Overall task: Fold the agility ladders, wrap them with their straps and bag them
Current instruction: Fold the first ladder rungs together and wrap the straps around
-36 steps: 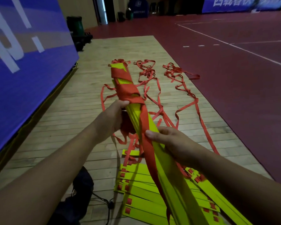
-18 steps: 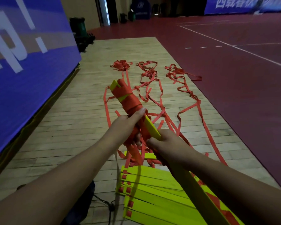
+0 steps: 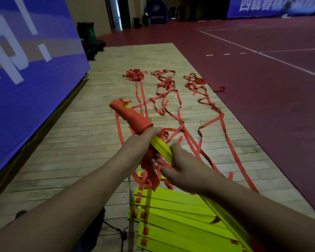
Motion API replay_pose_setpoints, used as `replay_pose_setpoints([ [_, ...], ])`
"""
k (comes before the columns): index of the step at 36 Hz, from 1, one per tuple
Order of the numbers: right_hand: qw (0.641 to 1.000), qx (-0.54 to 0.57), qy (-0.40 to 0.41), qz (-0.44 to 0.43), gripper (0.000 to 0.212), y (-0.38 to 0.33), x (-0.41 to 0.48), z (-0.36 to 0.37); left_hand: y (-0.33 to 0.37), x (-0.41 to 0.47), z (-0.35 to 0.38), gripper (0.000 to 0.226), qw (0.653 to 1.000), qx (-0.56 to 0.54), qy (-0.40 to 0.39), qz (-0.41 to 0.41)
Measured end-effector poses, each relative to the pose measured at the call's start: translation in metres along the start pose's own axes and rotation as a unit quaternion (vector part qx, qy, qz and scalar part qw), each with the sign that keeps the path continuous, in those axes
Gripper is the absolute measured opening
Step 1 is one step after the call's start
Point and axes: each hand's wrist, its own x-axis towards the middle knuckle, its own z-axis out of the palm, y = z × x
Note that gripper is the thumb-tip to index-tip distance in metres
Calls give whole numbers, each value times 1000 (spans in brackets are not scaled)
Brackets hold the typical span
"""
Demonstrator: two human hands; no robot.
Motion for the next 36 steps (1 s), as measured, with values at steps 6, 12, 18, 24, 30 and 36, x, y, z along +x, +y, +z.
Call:
replay_pose_setpoints([
  [6,970,236,-43,32,50,8,0,-31,11,-4,-7,23,993,-78,-29,86],
  [12,866,452,-200,78,29,13,-7,-28,12,-3,-14,44,990,-62,-74,105],
  [18,877,449,-159,64,18,10,-10,-23,15,-1,-31,85,972,214,-92,23],
  [24,956,273,-60,92,17,16,-2,-20,11,-1,-27,67,975,187,-118,24],
  [30,989,111,-61,75,21,10,3,-11,3,-2,-11,48,991,109,-69,29],
  [36,979,194,-54,46,16,7,1,-16,12,-2,-10,38,997,25,-36,70],
])
